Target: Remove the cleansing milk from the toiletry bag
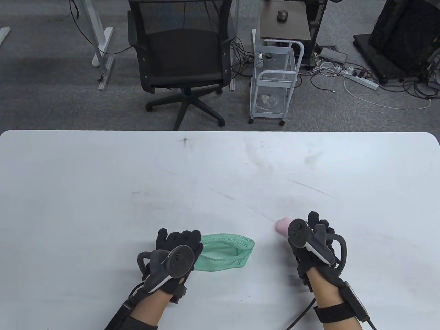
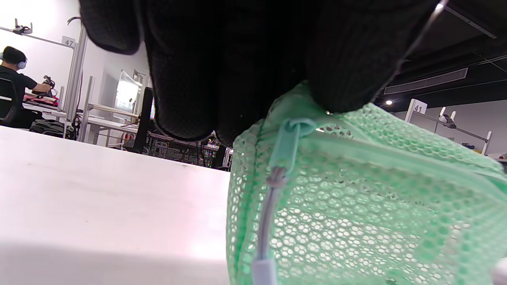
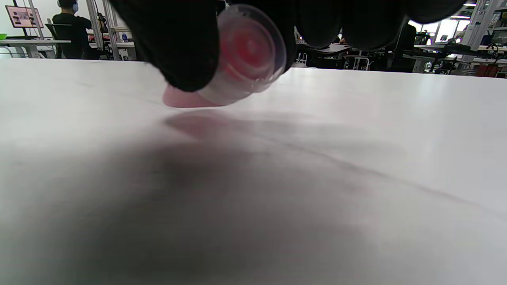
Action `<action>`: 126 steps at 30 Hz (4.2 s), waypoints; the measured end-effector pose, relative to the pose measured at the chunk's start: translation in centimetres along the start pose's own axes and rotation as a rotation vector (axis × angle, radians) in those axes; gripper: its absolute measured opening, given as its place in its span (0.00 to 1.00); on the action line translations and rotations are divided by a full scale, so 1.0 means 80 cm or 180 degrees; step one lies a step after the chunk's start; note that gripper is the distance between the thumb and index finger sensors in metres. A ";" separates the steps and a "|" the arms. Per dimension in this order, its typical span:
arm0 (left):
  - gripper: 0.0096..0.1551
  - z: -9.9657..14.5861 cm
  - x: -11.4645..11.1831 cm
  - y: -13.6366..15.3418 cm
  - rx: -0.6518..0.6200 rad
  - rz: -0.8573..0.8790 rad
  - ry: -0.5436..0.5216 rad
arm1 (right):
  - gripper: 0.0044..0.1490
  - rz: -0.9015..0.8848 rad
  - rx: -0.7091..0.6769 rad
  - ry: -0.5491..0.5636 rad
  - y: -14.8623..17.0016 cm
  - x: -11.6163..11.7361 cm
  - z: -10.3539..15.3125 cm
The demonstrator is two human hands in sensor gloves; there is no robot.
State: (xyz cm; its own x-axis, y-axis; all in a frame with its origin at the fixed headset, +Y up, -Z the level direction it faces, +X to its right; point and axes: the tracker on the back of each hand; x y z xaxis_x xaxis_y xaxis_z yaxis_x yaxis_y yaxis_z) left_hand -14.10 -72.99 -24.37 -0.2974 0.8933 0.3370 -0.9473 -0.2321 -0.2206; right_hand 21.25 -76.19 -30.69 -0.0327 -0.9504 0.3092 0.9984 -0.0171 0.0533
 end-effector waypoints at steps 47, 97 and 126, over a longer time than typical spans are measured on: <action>0.25 0.000 0.001 0.004 0.0036 0.0065 0.0019 | 0.44 -0.0278 -0.1273 0.1003 -0.050 -0.031 0.063; 0.26 -0.002 -0.016 0.013 -0.0060 0.0297 0.0427 | 0.24 -0.0056 -0.1988 0.0750 -0.101 -0.011 0.073; 0.24 -0.003 -0.033 0.007 -0.0181 0.0367 0.0551 | 0.28 -0.0099 -0.1882 0.0723 -0.099 -0.008 0.062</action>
State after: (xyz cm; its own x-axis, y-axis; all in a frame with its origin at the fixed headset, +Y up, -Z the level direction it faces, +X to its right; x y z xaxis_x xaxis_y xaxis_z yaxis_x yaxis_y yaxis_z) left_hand -13.80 -75.35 -25.61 -0.3737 0.9161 0.1454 -0.8986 -0.3187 -0.3016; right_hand 13.13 -73.87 -26.60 -0.1167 -0.9878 0.1032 0.8556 -0.1528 -0.4946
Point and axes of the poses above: the tracker on the back of each hand, its own y axis roughly to the little-finger side, its own z axis roughly from the fingertips to the wrist, x = y × z, and after that the axes turned 12 degrees about -y, right-handed
